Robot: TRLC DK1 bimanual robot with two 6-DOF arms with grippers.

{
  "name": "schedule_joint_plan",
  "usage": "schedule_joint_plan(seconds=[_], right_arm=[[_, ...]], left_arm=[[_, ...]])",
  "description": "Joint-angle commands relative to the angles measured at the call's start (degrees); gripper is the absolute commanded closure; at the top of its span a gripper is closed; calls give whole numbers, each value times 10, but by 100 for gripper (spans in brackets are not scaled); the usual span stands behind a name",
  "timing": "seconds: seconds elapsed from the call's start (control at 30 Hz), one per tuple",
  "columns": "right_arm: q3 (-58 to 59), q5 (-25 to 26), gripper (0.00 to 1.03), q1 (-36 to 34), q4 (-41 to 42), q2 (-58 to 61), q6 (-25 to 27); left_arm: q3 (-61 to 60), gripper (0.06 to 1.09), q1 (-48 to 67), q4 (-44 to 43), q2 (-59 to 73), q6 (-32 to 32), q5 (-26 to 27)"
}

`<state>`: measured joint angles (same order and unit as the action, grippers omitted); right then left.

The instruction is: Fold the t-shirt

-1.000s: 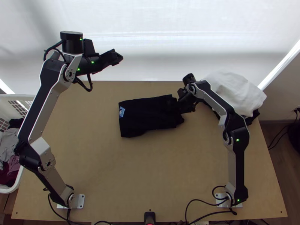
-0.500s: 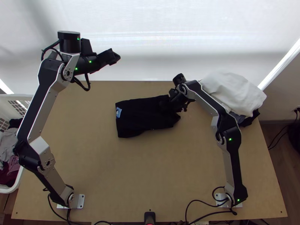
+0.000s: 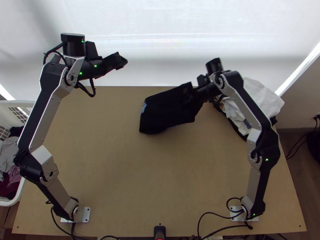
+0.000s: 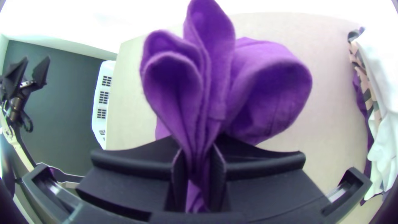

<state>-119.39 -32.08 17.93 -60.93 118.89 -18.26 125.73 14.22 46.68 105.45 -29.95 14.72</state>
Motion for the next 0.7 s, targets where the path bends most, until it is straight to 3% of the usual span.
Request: schedule_joint_plan(seconds=[0.0, 0.3, 0.67], right_arm=[[-43, -13, 100, -5, -1, -30, -30], [-131, -13, 100, -28, 17, -38, -64], [-143, -19, 100, -96, 72, -83, -65]], left_arm=[[-8, 10, -2, 3, -16, 2, -1], [-18, 10, -2, 4, -20, 4, -1], [-33, 10, -5, 3, -28, 7, -1]])
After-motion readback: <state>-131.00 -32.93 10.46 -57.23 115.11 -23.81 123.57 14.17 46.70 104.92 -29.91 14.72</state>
